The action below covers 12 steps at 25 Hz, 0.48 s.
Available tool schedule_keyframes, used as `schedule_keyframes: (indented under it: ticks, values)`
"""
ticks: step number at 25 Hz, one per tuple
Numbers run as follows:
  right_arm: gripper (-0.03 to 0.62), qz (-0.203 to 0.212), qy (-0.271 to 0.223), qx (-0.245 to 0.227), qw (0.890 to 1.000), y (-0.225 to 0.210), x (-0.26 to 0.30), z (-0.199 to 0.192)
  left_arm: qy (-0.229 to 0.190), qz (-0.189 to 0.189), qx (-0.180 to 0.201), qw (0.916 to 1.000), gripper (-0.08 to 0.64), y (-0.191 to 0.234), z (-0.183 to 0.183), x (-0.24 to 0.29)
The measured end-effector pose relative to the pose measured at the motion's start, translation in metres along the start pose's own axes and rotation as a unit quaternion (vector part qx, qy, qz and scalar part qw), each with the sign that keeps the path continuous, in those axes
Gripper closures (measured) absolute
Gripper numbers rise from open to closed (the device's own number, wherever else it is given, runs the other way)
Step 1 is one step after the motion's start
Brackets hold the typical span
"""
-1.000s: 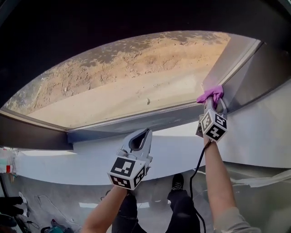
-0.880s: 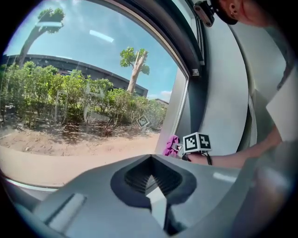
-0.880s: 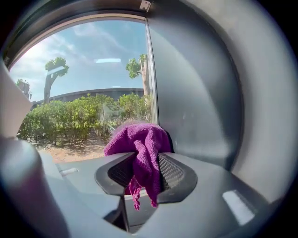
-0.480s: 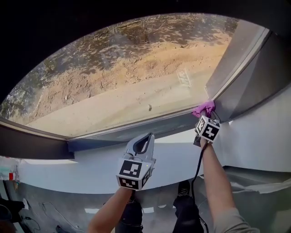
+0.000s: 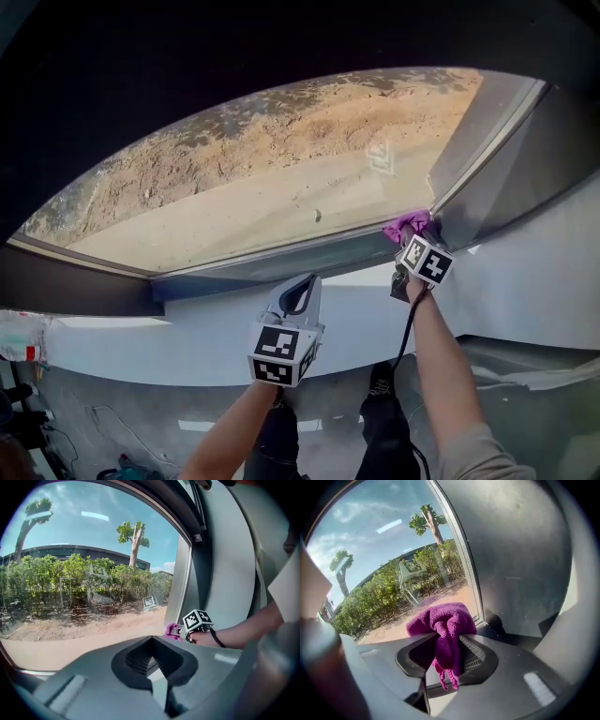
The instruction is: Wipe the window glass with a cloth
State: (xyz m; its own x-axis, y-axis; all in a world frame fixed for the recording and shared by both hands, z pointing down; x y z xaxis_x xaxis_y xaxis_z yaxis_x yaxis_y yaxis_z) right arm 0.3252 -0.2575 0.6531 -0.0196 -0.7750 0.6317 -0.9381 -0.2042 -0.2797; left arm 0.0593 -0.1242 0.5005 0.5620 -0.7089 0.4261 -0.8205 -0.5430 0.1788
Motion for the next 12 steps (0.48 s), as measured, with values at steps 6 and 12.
schedule_keyframes:
  ticks: [6,12]
  values:
    - [0.449,0.038,-0.032,0.018,0.999,0.023,-0.030,0.020,-0.004,0.003,0.008,1.0000,0.560,-0.008,0.023,-0.018]
    - [0.449,0.086,-0.081,-0.008,0.993,0.048,-0.089,0.074,-0.011,-0.008,0.012,0.9998,0.560,-0.028,0.054,-0.029]
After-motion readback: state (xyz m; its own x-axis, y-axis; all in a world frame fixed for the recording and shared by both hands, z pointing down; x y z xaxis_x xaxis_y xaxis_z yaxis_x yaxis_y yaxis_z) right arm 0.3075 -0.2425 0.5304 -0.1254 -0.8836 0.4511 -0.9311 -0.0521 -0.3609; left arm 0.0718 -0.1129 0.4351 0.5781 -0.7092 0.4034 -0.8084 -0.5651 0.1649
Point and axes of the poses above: the fingertips, and each gripper's own axes: x forward along the fingers, y to its left, z out of its top, the point moved 6 cm from there along -x, backward along the fingers, and after that the axes turned 6 degrees about -z, right-handed, at the moved point
